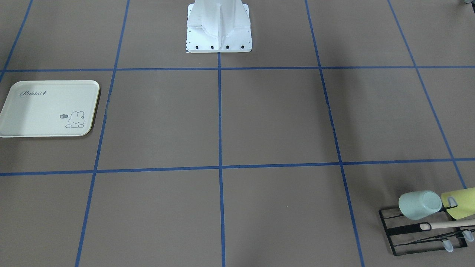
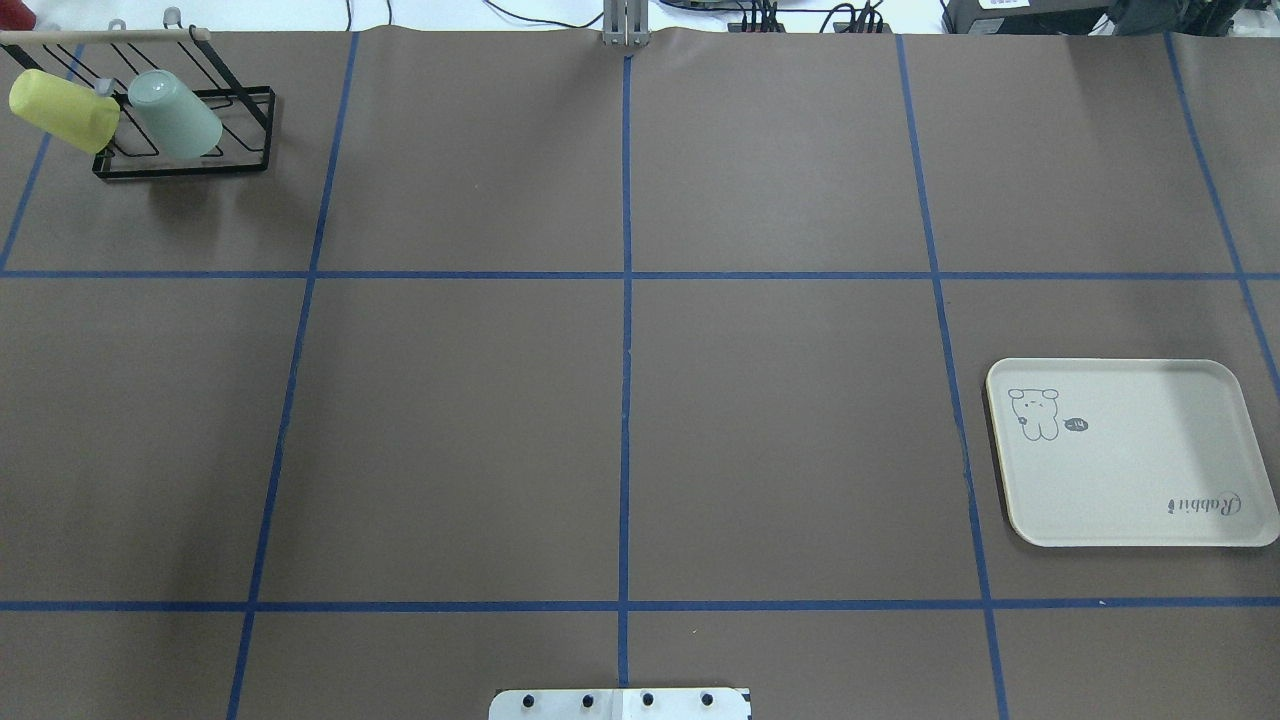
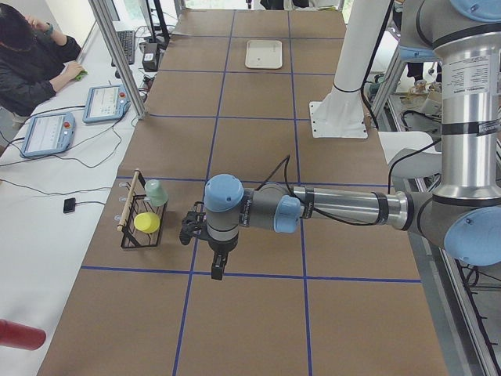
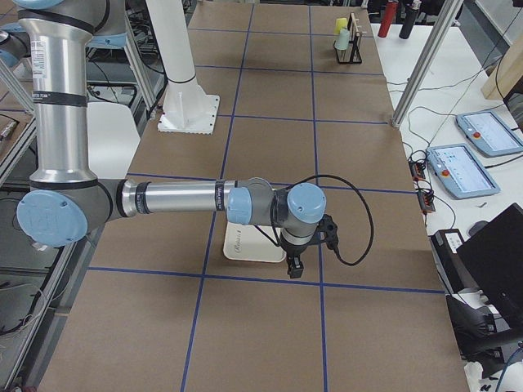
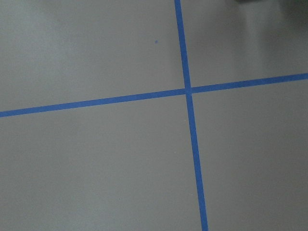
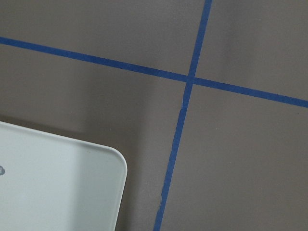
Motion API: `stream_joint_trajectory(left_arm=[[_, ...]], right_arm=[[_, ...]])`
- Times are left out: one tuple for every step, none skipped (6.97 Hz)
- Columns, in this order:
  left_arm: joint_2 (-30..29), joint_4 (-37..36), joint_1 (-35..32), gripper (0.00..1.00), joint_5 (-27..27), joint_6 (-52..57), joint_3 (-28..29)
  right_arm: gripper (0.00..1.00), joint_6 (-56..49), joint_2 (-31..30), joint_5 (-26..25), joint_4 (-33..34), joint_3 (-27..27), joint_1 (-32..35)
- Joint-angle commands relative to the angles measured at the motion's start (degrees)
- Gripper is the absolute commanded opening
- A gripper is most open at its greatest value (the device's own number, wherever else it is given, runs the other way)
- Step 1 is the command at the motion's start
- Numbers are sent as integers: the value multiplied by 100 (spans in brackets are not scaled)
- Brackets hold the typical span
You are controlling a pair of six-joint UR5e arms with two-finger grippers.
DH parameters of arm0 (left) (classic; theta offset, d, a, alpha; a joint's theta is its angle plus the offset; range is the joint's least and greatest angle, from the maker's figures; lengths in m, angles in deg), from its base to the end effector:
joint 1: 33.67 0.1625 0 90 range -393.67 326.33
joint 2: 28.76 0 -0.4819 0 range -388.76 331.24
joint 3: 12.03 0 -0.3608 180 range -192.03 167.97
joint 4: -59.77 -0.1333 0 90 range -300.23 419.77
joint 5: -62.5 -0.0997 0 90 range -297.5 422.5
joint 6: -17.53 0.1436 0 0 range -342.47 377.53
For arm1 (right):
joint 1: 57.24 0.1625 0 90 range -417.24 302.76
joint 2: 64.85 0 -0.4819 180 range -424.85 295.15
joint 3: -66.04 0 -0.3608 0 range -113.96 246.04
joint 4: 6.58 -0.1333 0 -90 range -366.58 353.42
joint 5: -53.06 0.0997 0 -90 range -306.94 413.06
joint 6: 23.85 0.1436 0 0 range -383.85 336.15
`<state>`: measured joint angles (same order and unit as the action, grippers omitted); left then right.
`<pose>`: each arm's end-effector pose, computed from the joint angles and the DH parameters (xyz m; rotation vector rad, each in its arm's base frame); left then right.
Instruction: Left arm grabs green cup and hands to right arm on tray
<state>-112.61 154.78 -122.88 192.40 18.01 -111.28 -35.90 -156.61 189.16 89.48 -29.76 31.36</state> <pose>-0.0354 -0.4234 0.7171 0.1339 0.6956 0.0705 0.0190 -0.4418 0.7218 0.0416 -0.8057 -0.2077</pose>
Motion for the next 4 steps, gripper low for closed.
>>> stream_joint_trajectory(left_arm=[[-8, -9, 0, 100, 0, 5, 2], [-69, -35, 9, 100, -9, -21, -33], [-200, -96, 9, 100, -26, -39, -68], [-515, -523, 9, 100, -44, -39, -60]], right_arm=[[99, 9, 17, 5, 0, -9, 0], [100, 9, 18, 5, 0, -9, 0], [100, 9, 18, 5, 0, -9, 0], [100, 9, 26, 5, 0, -9, 0]])
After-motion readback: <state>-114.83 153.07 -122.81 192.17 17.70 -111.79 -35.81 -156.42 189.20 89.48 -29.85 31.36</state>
